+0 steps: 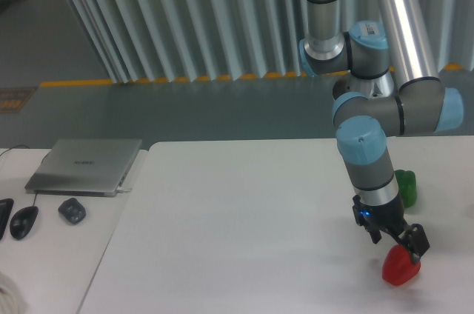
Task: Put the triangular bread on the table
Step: 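Open the gripper and lift it away from the red bell pepper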
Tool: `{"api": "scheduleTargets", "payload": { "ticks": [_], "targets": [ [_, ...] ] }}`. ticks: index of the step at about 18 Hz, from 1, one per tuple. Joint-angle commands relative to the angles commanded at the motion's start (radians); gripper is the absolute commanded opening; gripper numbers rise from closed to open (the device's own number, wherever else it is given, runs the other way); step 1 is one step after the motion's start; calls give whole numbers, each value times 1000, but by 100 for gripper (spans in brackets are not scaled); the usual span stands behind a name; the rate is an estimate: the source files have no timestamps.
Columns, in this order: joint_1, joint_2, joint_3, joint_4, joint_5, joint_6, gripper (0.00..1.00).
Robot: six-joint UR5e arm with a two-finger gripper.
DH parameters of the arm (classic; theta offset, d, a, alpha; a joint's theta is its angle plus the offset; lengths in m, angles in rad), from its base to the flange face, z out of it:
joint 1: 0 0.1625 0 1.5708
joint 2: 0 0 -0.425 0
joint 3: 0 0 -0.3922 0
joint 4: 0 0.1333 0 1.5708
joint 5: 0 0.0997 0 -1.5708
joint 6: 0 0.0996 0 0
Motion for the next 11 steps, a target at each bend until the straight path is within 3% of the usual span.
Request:
{"api": "scheduleTargets", "payload": {
  "ticks": [8,11],
  "targets": [
    [29,32,-6,-3,-15,5,100],
    [43,57,-6,-2,-20,87,100]
  ]
}}
